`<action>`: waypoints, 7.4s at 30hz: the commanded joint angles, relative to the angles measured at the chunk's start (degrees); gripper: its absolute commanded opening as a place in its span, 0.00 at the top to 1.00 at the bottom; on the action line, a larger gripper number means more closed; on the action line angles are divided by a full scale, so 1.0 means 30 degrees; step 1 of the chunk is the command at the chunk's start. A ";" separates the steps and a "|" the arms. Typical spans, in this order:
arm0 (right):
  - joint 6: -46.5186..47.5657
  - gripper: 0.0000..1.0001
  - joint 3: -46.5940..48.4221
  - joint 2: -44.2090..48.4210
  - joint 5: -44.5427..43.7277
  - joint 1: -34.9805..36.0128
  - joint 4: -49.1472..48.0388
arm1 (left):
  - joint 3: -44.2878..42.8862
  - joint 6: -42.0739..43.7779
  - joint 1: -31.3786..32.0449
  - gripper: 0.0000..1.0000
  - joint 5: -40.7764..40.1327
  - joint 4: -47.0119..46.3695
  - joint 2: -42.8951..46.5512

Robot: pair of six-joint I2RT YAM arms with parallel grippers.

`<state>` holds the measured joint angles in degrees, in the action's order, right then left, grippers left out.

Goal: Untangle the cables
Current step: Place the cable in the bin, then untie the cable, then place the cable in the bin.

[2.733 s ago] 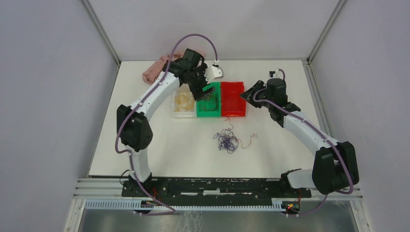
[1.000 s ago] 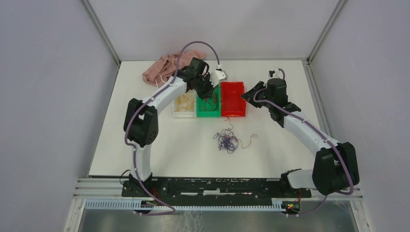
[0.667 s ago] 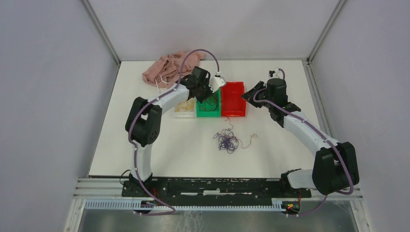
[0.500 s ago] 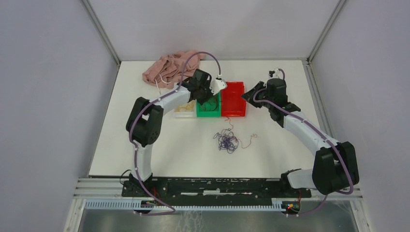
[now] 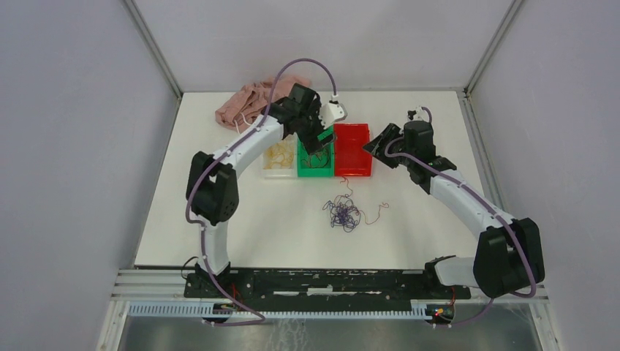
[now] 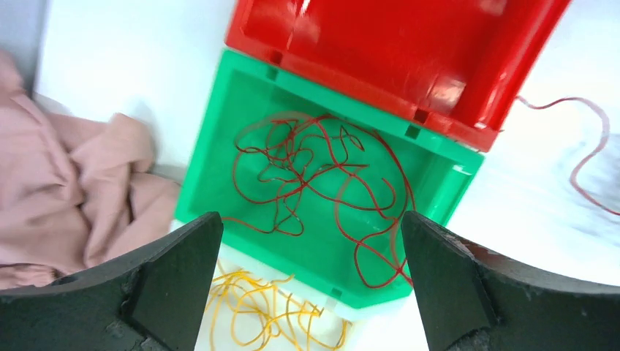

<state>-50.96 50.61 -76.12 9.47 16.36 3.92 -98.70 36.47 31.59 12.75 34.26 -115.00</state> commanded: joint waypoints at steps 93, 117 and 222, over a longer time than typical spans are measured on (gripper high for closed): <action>-0.0280 1.00 0.5465 0.3721 0.6525 0.5174 0.0919 | 1.0905 -0.6456 0.3899 0.59 0.7726 -0.8725 1.4182; 0.7215 0.28 -0.1192 0.7585 0.8287 0.5265 -0.1382 | 0.9540 -0.9421 0.3912 0.97 0.9615 -0.7857 1.4853; 0.6000 0.41 -0.3900 0.6374 -0.4958 0.5976 -0.1161 | 0.0043 0.0940 0.0972 0.97 -0.1022 -0.7906 0.4107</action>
<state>-32.34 39.48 -57.82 -5.02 34.70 1.87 -98.96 36.97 34.94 10.48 11.79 -101.86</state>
